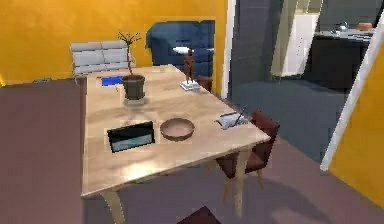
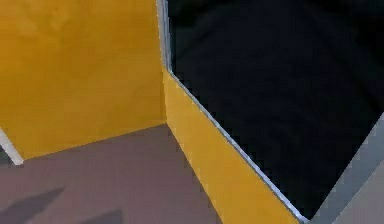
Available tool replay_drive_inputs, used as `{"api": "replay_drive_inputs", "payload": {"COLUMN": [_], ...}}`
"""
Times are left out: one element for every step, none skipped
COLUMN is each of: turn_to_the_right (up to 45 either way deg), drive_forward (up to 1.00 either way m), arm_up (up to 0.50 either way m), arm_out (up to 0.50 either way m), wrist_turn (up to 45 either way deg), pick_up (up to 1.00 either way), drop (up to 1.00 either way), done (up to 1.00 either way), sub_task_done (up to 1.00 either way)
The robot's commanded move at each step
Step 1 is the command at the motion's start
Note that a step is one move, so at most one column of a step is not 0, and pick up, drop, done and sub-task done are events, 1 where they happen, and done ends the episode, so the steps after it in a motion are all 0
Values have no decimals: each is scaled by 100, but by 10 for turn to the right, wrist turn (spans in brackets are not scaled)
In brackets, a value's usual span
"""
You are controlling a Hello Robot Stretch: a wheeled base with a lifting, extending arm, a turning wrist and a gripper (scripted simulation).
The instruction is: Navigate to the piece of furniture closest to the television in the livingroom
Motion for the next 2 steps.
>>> {"api": "replay_drive_inputs", "payload": {"turn_to_the_right": [450,60], "drive_forward": [0,0], "arm_up": [0,0], "arm_out": [0,0], "wrist_turn": [0,0], "pick_up": [0,0], "drop": [0,0], "done": [0,0], "sub_task_done": [0,0]}}
